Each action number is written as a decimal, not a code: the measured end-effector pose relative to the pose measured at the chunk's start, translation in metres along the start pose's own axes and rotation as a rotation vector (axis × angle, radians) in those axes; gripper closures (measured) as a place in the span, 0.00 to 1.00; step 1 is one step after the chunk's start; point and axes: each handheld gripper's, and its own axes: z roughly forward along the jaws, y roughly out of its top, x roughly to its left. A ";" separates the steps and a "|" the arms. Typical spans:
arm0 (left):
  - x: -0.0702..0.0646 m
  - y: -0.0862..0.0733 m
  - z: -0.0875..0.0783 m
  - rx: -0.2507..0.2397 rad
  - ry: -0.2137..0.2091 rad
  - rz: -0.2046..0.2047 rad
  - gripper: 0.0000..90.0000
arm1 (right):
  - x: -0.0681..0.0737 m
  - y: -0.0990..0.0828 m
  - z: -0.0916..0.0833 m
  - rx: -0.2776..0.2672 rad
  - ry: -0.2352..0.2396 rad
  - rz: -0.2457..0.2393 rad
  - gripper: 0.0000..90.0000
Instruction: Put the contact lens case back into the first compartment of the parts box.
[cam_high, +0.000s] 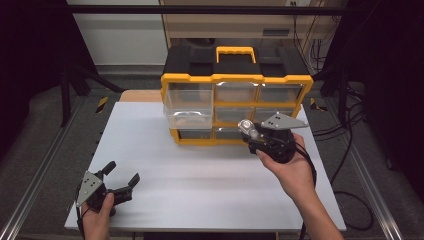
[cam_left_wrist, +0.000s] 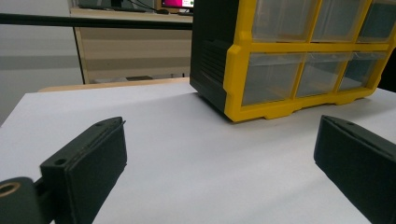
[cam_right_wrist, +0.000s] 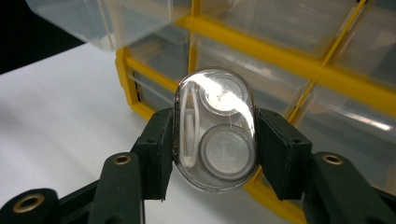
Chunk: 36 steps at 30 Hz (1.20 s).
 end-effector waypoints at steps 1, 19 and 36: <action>0.000 0.000 0.000 -0.001 0.001 0.000 0.03 | -0.001 0.008 -0.004 -0.011 -0.004 -0.001 0.55; -0.002 0.000 0.000 -0.003 -0.004 -0.003 0.03 | 0.008 0.066 -0.010 -0.130 -0.025 -0.048 0.55; -0.002 0.000 0.000 -0.006 -0.007 -0.003 0.03 | 0.020 0.102 -0.001 -0.187 -0.006 -0.049 0.55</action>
